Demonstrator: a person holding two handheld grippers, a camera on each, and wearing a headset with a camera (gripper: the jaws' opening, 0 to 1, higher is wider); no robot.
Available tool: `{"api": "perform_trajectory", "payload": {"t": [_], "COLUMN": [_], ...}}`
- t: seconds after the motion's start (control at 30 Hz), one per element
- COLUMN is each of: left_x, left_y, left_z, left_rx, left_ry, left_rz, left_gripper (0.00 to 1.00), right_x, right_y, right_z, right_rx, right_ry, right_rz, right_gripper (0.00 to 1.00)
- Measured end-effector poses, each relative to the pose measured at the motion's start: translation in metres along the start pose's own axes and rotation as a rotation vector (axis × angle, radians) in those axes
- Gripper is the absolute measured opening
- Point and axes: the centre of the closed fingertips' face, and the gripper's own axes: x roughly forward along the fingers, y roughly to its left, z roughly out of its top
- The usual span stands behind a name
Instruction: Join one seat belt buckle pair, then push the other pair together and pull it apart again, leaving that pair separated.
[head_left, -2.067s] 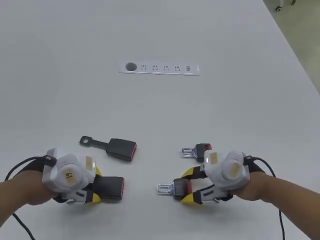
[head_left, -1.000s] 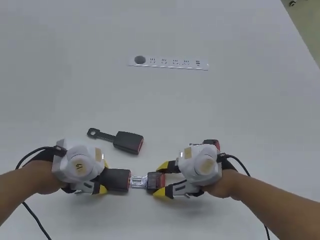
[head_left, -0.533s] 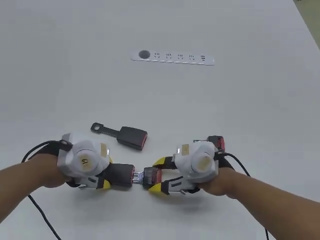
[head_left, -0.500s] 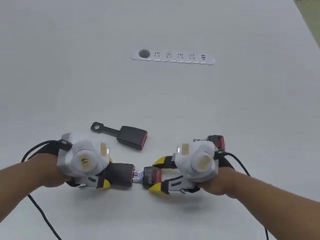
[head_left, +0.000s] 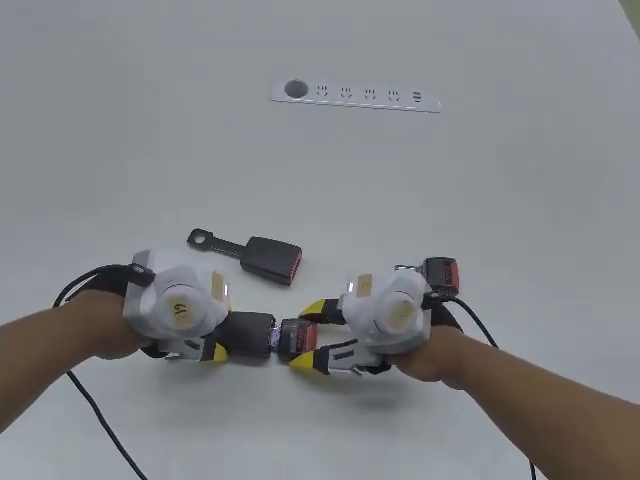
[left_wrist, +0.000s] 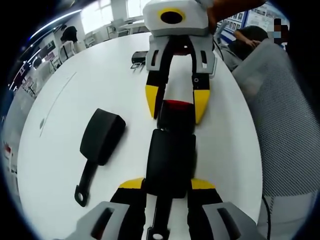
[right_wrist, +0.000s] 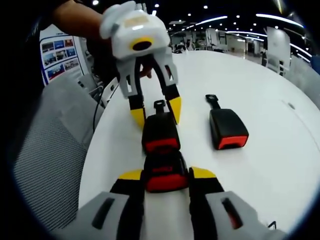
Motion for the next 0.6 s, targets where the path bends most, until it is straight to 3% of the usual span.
{"api": "perform_trajectory", "payload": {"t": [0.6], "left_x": [-0.0004], "left_y": [-0.0003], "left_z": [-0.0017], "left_rx": [0.007], "left_ry": [-0.014], "left_rz": [-0.001], "left_gripper": [0.33], "right_x": [0.0016], "right_y": [-0.0014], "right_z": [-0.001], "right_rx": [-0.014], "right_ry": [0.016], "right_rz": [0.006], "right_gripper": [0.34]}}
